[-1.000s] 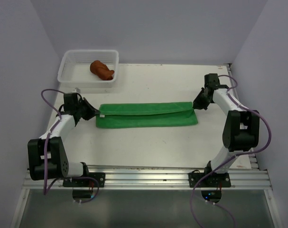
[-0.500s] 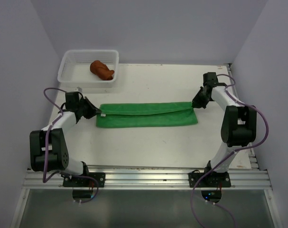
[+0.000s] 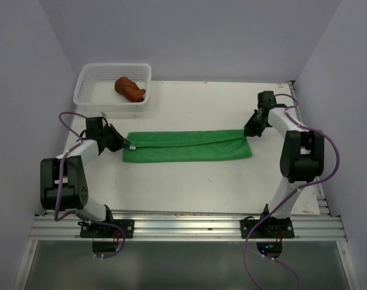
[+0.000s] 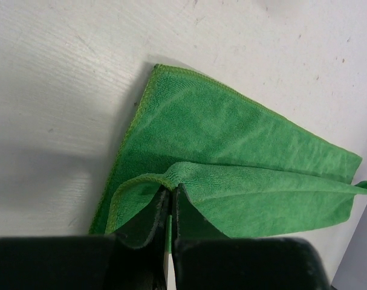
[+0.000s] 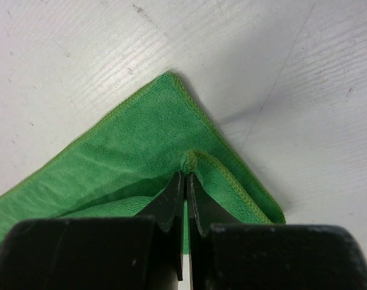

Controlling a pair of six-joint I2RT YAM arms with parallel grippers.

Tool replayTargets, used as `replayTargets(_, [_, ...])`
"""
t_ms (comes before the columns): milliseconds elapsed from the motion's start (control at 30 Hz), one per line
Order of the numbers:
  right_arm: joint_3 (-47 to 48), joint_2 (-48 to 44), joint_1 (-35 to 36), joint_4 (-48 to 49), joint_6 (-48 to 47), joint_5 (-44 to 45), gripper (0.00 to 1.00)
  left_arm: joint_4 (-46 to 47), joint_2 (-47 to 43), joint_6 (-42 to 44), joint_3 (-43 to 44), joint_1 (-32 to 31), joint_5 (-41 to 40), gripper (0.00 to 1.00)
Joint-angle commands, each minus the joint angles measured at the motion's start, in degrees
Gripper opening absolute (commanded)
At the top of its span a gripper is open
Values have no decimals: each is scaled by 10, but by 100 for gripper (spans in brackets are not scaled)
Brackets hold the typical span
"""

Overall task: Roll the towels
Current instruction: Fold the towel

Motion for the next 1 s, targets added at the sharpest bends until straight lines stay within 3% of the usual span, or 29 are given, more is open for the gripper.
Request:
replayTargets(0, [25,8,-2,3,7,5,0,28,8,15,30,-3,-8,2])
replayTargets(400, [48,33,-2,-1,14,1,0,26,44,10,49,-3,-14,5])
replayTargets(967, [100,82,-2,-22,23,4,24,32,94,-1,83,-3,-8,8])
